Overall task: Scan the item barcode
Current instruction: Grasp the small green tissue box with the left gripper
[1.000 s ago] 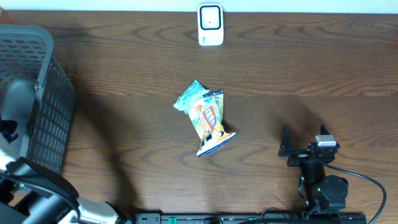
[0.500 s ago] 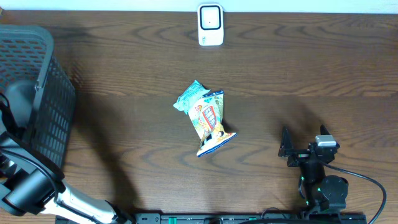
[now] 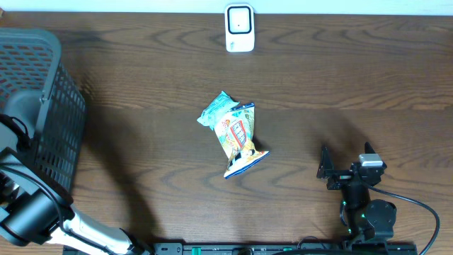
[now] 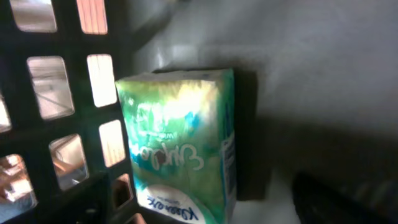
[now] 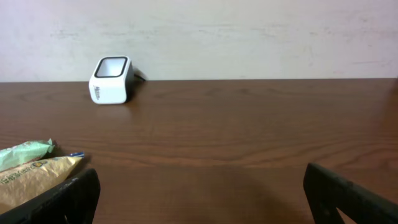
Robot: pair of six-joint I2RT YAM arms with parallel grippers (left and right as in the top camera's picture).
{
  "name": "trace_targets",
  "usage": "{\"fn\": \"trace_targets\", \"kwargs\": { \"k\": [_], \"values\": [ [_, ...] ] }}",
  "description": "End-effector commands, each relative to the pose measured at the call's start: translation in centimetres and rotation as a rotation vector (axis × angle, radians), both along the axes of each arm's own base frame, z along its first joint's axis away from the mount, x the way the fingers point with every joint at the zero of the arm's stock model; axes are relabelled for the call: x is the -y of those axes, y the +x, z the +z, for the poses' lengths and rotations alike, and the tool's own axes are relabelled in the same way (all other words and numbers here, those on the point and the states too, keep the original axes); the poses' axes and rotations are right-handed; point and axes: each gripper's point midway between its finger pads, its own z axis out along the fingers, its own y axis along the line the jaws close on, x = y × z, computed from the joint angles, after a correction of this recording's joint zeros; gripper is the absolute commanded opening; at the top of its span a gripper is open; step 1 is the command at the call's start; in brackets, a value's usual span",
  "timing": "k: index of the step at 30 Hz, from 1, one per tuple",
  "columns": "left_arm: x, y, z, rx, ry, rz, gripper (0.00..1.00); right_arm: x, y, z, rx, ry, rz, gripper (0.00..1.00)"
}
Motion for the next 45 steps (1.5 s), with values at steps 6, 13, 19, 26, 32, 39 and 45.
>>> {"fn": "trace_targets", "kwargs": {
  "k": [6,13,19,26,32,39,45],
  "values": [
    [0.3,-1.8,-1.2,0.015,-0.053,0.093,0.21,-0.2,0.0,-0.2,-0.004,-0.012,0.007,0.99],
    [0.8,0.4,0.1,0.150,-0.091,0.115,0.07,-0.2,0.0,-0.2,-0.004,-0.012,0.007,0.99],
    [-0.2,3.3,8.7,0.427,0.067,0.091,0.07,-0.2,0.0,-0.2,-0.004,-0.012,0.007,0.99],
    [3.7,10.1,21.2,1.066,0.109,-0.094,0.07,-0.2,0.0,-0.2,-0.004,-0.012,0.007,0.99],
    [10.7,13.9,28.9,1.344,0.085,-0.509,0.07,-0.2,0.0,-0.2,-0.004,-0.012,0.007,0.99],
    [20.8,17.0,30.4,1.338,0.023,-1.063,0.08,-0.2,0.0,-0.2,-0.004,-0.012,0.007,0.99],
    [26.7,18.0,29.4,1.223,0.043,-1.334,0.07,-0.2,0.0,-0.2,-0.004,-0.012,0.007,0.99]
  ]
}}
